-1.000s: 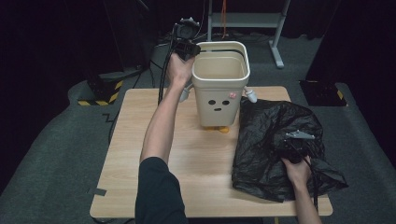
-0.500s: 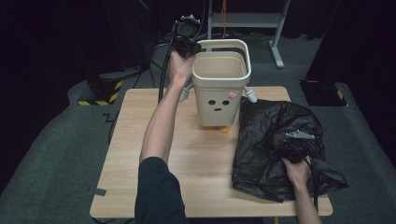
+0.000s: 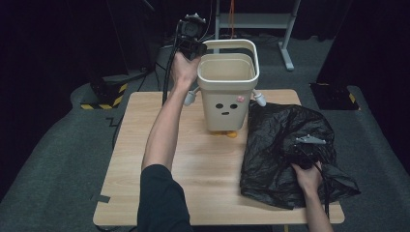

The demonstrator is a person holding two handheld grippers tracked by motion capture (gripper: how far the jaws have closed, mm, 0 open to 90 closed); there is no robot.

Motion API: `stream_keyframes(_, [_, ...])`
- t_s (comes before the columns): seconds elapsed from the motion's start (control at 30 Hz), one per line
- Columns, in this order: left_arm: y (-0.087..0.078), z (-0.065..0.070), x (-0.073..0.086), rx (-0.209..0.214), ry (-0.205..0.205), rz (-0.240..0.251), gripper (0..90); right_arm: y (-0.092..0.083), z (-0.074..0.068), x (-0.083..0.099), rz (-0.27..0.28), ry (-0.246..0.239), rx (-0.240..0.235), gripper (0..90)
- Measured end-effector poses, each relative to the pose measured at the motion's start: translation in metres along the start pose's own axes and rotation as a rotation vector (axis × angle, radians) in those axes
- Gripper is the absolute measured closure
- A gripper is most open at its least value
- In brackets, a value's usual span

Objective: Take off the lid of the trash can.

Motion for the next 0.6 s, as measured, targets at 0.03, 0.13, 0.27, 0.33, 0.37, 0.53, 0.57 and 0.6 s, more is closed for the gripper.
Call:
stream_keyframes(0.03, [-0.001,-0.001,0.001,-0.002,0.002,-0.002,78.6,0.0,0.0,0.0,0.0,0.0,0.0,32.3])
stream_keyframes(0.13, [-0.004,-0.003,0.002,-0.004,0.0,-0.006,78.5,0.0,0.0,0.0,0.0,0.0,0.0,32.3])
stream_keyframes(0.27, [-0.008,-0.003,0.004,0.0,0.004,-0.008,78.5,0.0,0.0,0.0,0.001,-0.001,0.001,32.3])
stream_keyframes(0.33, [-0.01,-0.003,0.003,0.006,0.002,-0.003,78.5,0.0,0.0,0.0,0.0,0.0,0.001,32.3])
stream_keyframes(0.37, [-0.011,-0.002,0.003,0.007,0.003,0.001,78.5,0.0,0.0,0.0,0.0,0.0,0.0,32.3])
stream_keyframes(0.53, [-0.015,-0.002,0.005,0.006,0.008,-0.003,78.5,0.0,0.0,0.0,0.0,0.004,0.0,32.3])
stream_keyframes(0.57, [-0.015,-0.003,0.005,0.009,0.005,-0.002,78.5,0.0,0.0,0.0,0.0,0.003,0.0,32.3])
stream_keyframes(0.6, [-0.017,-0.003,0.006,0.011,0.003,0.0,78.5,0.0,0.0,0.0,0.001,0.003,0.0,32.3])
Point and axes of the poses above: each handheld gripper's, and its own axes: y roughly forward along the jaws, x roughly out of its underside, z roughly to its right, the point moved 8 cm from there along y, roughly forward along the jaws, and after that the axes turned 14 degrees about y, right-handed, at the moved point
